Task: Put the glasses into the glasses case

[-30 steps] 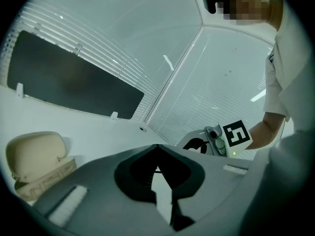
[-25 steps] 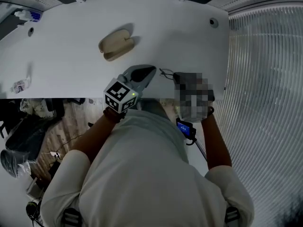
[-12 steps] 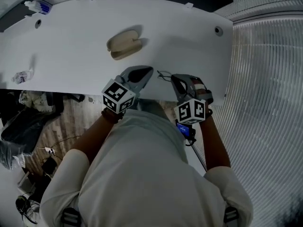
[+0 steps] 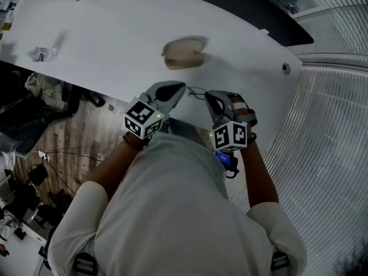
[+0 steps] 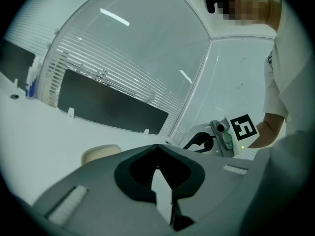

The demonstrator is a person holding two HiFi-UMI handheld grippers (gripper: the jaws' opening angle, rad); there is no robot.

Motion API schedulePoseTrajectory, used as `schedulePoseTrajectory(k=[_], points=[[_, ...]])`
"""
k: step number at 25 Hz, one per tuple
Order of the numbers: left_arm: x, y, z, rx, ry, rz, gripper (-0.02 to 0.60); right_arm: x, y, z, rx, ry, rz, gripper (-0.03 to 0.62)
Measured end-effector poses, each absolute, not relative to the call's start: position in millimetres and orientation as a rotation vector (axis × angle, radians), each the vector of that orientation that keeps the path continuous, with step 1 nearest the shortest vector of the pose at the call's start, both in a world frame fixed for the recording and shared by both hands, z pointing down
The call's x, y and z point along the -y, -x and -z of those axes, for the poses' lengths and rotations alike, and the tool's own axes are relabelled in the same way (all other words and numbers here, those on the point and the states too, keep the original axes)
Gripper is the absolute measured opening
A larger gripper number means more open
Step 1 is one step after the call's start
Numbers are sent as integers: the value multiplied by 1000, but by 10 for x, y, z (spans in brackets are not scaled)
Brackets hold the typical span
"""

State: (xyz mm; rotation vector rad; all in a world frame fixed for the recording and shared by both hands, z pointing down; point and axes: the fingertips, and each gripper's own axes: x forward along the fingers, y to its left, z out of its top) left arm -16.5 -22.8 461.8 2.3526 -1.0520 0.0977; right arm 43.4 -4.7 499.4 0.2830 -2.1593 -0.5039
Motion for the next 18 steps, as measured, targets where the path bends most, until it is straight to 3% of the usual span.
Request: schedulePoseTrajectory(k=[8, 18], points=[[57, 803, -4646, 1221, -2258, -60, 2, -89, 173, -4984, 2186, -109, 606, 17], [132, 814, -4695, 1197, -2266, -61, 3, 6, 179, -4978, 2157, -109, 625, 17]])
